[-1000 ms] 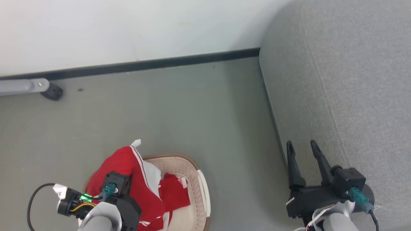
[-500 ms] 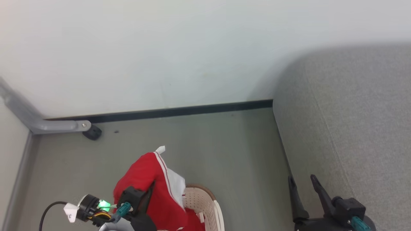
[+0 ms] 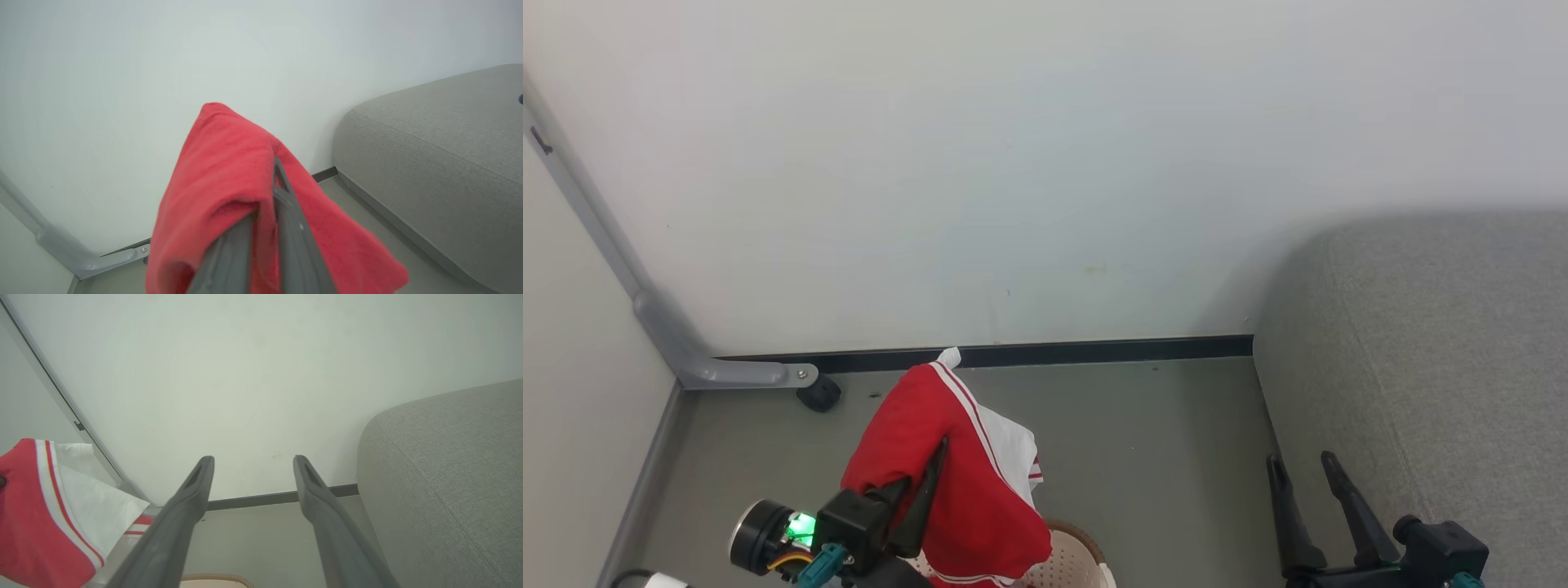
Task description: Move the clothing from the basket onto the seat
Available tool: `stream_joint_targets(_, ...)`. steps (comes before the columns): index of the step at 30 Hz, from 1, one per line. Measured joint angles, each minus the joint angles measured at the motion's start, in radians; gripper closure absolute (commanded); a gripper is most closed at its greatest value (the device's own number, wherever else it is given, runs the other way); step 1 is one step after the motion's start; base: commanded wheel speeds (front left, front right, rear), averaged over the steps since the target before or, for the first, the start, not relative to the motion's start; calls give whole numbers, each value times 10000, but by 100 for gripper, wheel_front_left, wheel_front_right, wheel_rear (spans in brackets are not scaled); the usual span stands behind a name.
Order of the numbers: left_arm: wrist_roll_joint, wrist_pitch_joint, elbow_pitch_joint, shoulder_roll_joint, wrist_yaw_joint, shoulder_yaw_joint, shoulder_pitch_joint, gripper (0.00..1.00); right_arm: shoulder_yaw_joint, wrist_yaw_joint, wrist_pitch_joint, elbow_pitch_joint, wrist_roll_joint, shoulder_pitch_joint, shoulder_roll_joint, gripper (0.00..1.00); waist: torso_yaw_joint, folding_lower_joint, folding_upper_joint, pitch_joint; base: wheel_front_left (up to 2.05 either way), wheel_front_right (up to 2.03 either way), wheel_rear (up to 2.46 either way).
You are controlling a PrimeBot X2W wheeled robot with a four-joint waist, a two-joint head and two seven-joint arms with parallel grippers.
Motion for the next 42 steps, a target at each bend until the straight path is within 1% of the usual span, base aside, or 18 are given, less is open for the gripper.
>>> stream_joint_targets(3, 0, 0, -617, 2, 0, 33, 360, 100, -117, 58, -2, -224, 155, 127, -12, 0, 91, 0, -1, -193, 0, 0, 0)
stream_joint_targets(7, 21, -2, -1252, 36, 0, 44, 902, 100, -17, 215, -2, -408, 140, 404, -6, 0, 184, 0, 0, -411, 0, 0, 0)
stream_joint_targets(12, 109, -2, -1937, 69, 27, 42, 1722, 100, 163, 305, 0, -525, 46, 817, -23, 0, 253, 0, 1, -645, 0, 0, 0)
stream_joint_targets(16, 196, -2, -2539, 73, 117, 40, 2252, 100, 566, 391, 0, -612, 12, 1085, -132, 0, 271, 0, 1, -751, 0, 0, 0)
stream_joint_targets(24, 673, -2, -3363, 242, 90, -282, 2272, 100, 1298, 476, 0, -788, -48, 1120, -403, 0, 298, 1, 1, -765, 0, 0, 0)
stream_joint_targets(27, 752, -2, -3570, 328, 35, -439, 2259, 100, 1795, 476, 0, -807, -96, 1065, -568, 0, 310, 0, 1, -740, 0, 0, 0)
stream_joint_targets(31, 844, -2, -3670, 443, -38, -639, 2206, 100, 3053, 476, 0, -1057, -17, 726, -1003, 0, 330, 0, 1, -677, 0, 0, 0)
stream_joint_targets(32, 892, -2, -3682, 485, -77, -704, 2199, 100, 3369, 476, 0, -1143, 71, 603, -1085, 0, 333, 1, 1, -656, 0, 0, 0)
stream_joint_targets(33, 940, -2, -3697, 589, -84, -878, 2145, 100, 3960, 476, 0, -1225, 240, 311, -1250, 0, 337, 1, 1, -614, 0, 0, 0)
stream_joint_targets(35, 1093, -2, -3716, 683, -88, -1091, 2036, 100, 4474, 476, 0, -1279, 508, 12, -1409, 0, 339, 1, 1, -567, 0, 0, 0)
stream_joint_targets(38, 1252, -2, -3747, 757, -165, -1436, 1761, 100, 4993, 476, 0, -1292, 721, -407, -1559, 0, 343, 1, 1, -499, 0, 0, 0)
stream_joint_targets(42, 1273, -2, -3781, 897, -176, -1795, 1404, 100, 5377, 476, 0, -1256, 995, -863, -1645, 0, 351, 1, 1, -418, 0, 0, 0)
